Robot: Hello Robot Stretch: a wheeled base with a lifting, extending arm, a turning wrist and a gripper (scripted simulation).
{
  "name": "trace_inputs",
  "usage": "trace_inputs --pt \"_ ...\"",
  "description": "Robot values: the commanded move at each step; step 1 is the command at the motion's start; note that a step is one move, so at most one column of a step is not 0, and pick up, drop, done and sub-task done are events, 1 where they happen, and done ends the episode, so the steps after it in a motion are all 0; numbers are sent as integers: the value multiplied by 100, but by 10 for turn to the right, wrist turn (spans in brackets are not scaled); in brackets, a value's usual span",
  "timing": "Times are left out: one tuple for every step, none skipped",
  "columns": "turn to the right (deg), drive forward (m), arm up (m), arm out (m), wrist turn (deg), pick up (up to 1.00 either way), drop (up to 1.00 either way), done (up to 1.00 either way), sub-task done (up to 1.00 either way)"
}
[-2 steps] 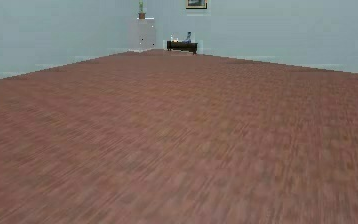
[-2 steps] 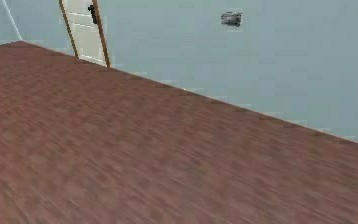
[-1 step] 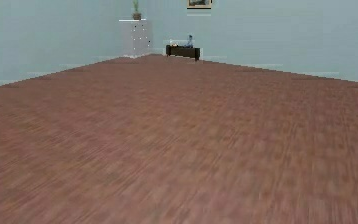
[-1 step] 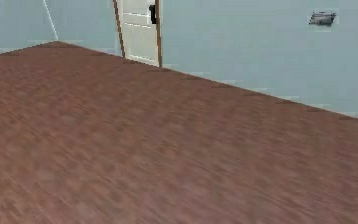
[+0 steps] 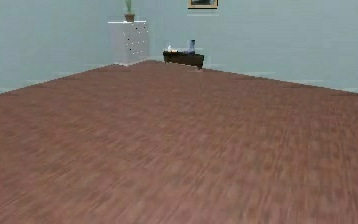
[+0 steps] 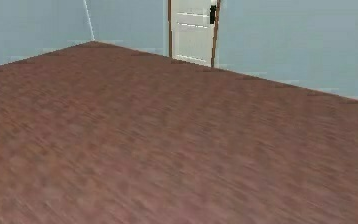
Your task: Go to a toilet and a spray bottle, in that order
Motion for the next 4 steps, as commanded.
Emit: trace_inputs --pt "0 100 0 0 0 0 0 0 0" --pt "30 0 0 0 0 0 0 0 0" --pt "0 100 0 0 0 0 0 0 0" --pt "0 100 0 0 0 0 0 0 0"
